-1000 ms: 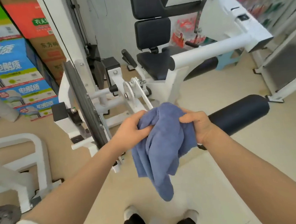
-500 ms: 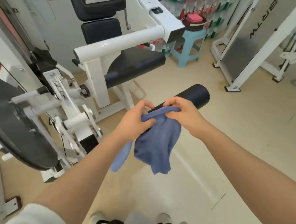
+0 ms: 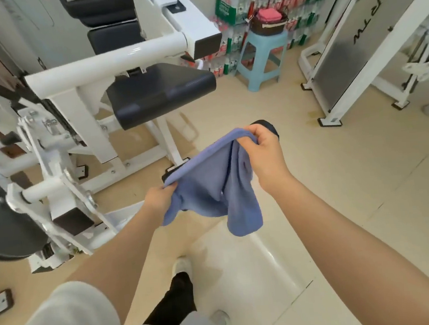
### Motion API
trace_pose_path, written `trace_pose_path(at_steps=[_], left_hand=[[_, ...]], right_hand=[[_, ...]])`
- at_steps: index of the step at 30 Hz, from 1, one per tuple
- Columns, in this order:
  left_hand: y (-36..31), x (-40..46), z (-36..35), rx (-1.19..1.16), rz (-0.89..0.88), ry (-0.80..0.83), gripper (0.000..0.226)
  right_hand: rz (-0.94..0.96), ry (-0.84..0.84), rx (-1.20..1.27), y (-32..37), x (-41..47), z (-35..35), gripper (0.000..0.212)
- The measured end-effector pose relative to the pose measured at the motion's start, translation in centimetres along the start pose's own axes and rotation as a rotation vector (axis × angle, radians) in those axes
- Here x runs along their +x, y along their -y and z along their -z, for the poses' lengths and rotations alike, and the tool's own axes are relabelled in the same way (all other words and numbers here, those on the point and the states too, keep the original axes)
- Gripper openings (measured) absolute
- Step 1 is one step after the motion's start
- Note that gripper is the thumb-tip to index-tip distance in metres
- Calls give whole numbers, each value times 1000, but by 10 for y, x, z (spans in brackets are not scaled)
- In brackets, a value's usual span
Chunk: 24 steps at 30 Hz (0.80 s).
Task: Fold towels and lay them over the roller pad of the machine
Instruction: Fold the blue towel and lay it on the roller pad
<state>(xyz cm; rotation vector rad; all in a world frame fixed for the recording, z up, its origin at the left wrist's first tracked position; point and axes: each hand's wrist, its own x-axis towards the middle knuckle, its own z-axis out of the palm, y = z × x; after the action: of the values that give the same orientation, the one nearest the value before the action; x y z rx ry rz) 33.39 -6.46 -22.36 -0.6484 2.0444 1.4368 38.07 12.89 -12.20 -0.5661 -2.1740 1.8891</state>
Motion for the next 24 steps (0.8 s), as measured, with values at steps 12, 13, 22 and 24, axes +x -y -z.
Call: trace_pose_path(at_steps=[12, 13, 22, 24], left_hand=[[-158, -17, -37, -613, -87, 524, 27], [-166, -17, -37, -464, -176, 613, 27], [-193, 32, -25, 519, -578, 595, 53], [-194, 41, -25, 252, -515, 502, 46]], right_hand=[[-99, 102, -57, 20, 81, 7, 29], [-95, 139, -72, 24, 90, 1, 28], [-102, 460, -132, 27, 148, -26, 15], [-81, 474, -140, 24, 159, -22, 13]])
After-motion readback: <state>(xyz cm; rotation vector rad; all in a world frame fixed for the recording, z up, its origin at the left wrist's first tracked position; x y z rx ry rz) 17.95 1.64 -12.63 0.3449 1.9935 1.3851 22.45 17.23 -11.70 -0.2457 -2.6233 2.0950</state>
